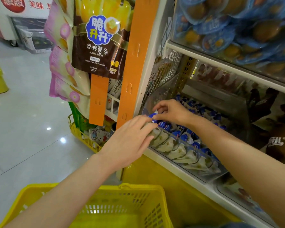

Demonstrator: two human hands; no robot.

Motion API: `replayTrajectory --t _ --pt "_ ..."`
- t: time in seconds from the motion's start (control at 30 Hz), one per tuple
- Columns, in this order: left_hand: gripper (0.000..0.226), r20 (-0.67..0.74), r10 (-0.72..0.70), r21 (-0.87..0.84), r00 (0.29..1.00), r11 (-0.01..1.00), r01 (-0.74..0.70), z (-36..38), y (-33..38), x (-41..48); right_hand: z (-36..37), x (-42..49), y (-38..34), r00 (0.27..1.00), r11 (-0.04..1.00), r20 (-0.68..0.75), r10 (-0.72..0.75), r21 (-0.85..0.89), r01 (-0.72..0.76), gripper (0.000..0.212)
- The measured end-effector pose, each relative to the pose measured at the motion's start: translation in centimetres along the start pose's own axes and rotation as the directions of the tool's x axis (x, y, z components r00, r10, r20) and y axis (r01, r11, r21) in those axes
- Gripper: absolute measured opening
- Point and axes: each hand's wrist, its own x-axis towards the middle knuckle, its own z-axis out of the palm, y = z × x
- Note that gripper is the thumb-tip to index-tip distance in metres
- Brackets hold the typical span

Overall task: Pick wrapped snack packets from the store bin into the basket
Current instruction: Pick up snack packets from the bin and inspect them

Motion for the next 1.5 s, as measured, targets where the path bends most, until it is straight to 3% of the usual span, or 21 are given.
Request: replayTrajectory --t 0.1,0.17,0.27,0.4,0.47,0.63,0.77,0.83,0.87,0.93,1.0,1.03,1.1,1.17,1.23,1.3,1.37,1.5 --pt "0.032 -0.004 -0.006 0.018 1.0 1.0 0.006 0.1 0.0 0.2 1.1 0.6 0.4 1.0 0.998 0.005 0.011 -0.057 -0.01 0.031" --pt "0.035 0.005 -0.014 0.023 1.0 1.0 0.014 0.0 0.1 0.3 1.0 0.4 0.5 0.998 0.999 -0.068 -0.007 -0.045 0.004 0.03" --pt "0.036 0.01 -0.017 0.027 1.0 1.0 0.016 -0.1 0.2 0.4 -0.1 -0.5 1.2 0.989 0.999 -0.145 -0.032 0.022 0.036 0.015" --pt "0.035 -0.004 -0.012 0.022 1.0 1.0 0.012 -0.1 0.4 0.4 -1.0 -1.6 2.0 0.994 0.994 0.109 -0.022 -0.102 0.033 0.016" --pt "0.036 -0.008 -0.016 0.02 1.0 1.0 0.016 -0.1 0.5 0.3 -0.9 -1.6 2.2 0.992 0.983 0.129 0.001 -0.182 0.022 0.019" --pt "0.035 0.019 -0.031 0.009 0.999 0.999 0.031 -0.4 0.6 0.4 -0.7 -2.0 0.7 0.995 0.936 -0.085 -0.053 -0.352 0.02 0.007" --pt "0.036 0.06 -0.148 -0.159 0.987 0.975 0.156 -1.1 1.4 0.1 -2.0 -4.2 -1.5 0.906 0.941 -0.365 -0.213 -0.328 0.089 0.009" --pt "0.029 0.041 -0.316 -0.421 0.948 0.855 0.303 -1.5 2.6 -0.6 -2.8 -6.2 -2.8 0.844 0.957 -0.468 -0.263 -0.237 0.167 0.008" --pt "0.024 0.042 -0.424 -0.571 0.905 0.733 0.37 -1.7 3.2 -1.1 -2.9 -7.4 -3.4 0.817 0.957 -0.5 -0.287 -0.191 0.219 0.008" --pt "0.025 0.189 -0.59 -0.842 0.785 0.315 0.439 -2.1 4.5 -2.2 -2.2 -10.1 -4.6 0.771 0.925 -0.514 -0.376 -0.159 0.345 0.007" --pt "0.041 0.393 -0.568 -0.903 0.723 -0.092 0.419 -2.5 5.5 -3.7 -0.6 -12.8 -5.3 0.758 0.884 -0.46 -0.462 -0.17 0.436 0.005" --pt "0.047 0.444 -0.532 -0.895 0.721 -0.217 0.391 -2.6 5.9 -4.7 0.4 -14.1 -5.4 0.763 0.866 -0.416 -0.495 -0.164 0.472 0.004" --pt "0.045 0.459 -0.514 -0.887 0.724 -0.311 0.342 -2.5 6.7 -6.6 2.5 -16.3 -5.3 0.783 0.844 -0.328 -0.529 -0.103 0.527 0.005" --pt "0.033 0.406 -0.569 -0.914 0.715 -0.246 0.323 -2.0 7.0 -8.4 4.7 -18.0 -5.1 0.859 0.875 -0.271 -0.435 0.1 0.474 0.013" --pt "0.019 0.311 -0.628 -0.935 0.714 -0.066 0.349 -1.7 7.0 -10.3 7.0 -19.0 -5.1 0.957 0.881 -0.226 -0.183 0.395 0.261 0.03" --pt "0.018 0.215 -0.651 -0.926 0.728 0.101 0.364 -1.4 6.8 -12.0 9.2 -19.2 -5.4 0.996 0.786 -0.084 0.031 0.617 0.027 0.03" --pt "0.02 0.17 -0.628 -0.902 0.76 0.212 0.377 -1.0 6.7 -13.6 11.3 -18.8 -5.6 0.994 0.744 0.059 0.095 0.659 -0.11 0.023" --pt "0.024 0.094 -0.642 -0.796 0.761 0.411 0.445 0.2 4.8 -17.6 15.7 -18.1 -6.4 0.984 0.726 0.125 0.127 0.664 -0.178 0.01"
